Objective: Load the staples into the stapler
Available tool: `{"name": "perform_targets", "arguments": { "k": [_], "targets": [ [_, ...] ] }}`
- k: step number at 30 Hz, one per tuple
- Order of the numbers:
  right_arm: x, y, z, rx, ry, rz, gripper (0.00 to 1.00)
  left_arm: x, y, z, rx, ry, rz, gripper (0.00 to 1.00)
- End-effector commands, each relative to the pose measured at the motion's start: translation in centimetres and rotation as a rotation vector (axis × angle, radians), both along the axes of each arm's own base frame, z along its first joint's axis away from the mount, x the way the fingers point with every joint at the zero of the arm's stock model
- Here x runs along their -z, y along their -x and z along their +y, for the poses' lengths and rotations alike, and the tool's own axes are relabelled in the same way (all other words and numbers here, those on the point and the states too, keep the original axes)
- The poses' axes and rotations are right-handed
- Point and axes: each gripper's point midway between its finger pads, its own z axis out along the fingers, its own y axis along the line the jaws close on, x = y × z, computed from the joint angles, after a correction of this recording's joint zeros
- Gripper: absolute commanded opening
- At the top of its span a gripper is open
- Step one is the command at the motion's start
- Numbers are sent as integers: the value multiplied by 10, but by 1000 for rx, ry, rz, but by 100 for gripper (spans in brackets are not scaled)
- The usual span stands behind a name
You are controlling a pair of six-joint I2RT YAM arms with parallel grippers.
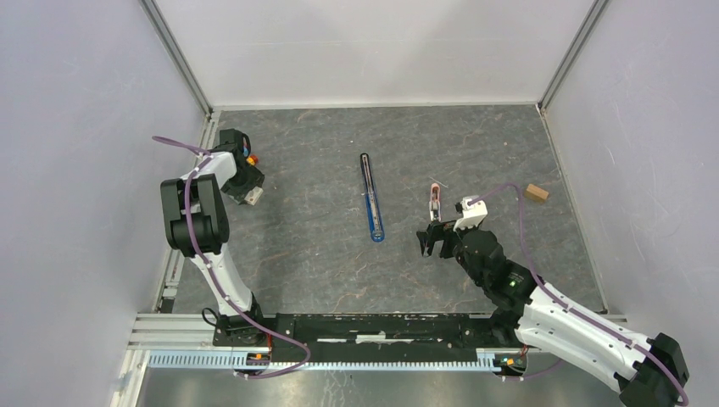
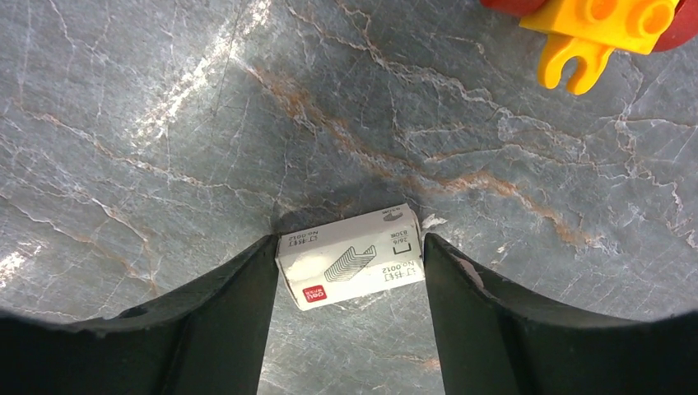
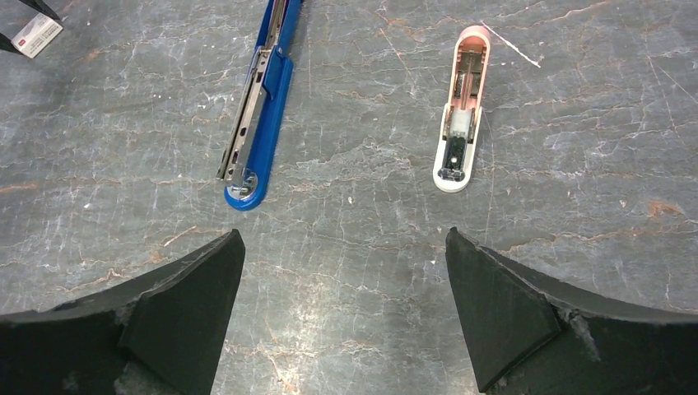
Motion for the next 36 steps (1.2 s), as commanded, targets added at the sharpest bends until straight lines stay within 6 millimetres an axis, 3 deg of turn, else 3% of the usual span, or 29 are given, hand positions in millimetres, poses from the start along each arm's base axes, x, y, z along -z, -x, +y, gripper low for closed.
{"name": "perform_targets", "arguments": {
  "k": [1, 10, 18, 23, 24, 28, 33, 36],
  "targets": [
    [-34, -9, 3, 19, -54, -75, 98, -10, -1, 3, 47, -15, 5, 69],
    [-40, -8, 1, 26, -70, -91, 98, -13, 8, -9, 123, 22, 13, 61],
    [-40, -6, -2, 31, -86, -90, 98, -12, 25, -37, 220, 68, 29, 60],
    [-36, -4, -2, 30, -92, -77, 98, -27, 38, -70, 320, 55, 17, 59],
    [-34, -3, 0, 25, -95, -73, 98, -30, 43, -88, 371, 48, 20, 59],
    [-25, 0, 3, 8, -103, -50, 98, -45, 61, -131, 489, 35, -6, 59],
    [-14, 4, 2, 5, -102, -21, 98, -53, 97, -186, 633, 35, -24, 60],
    [-7, 6, -1, 13, -99, -6, 98, -53, 121, -209, 678, 49, -32, 60]
  ]
}}
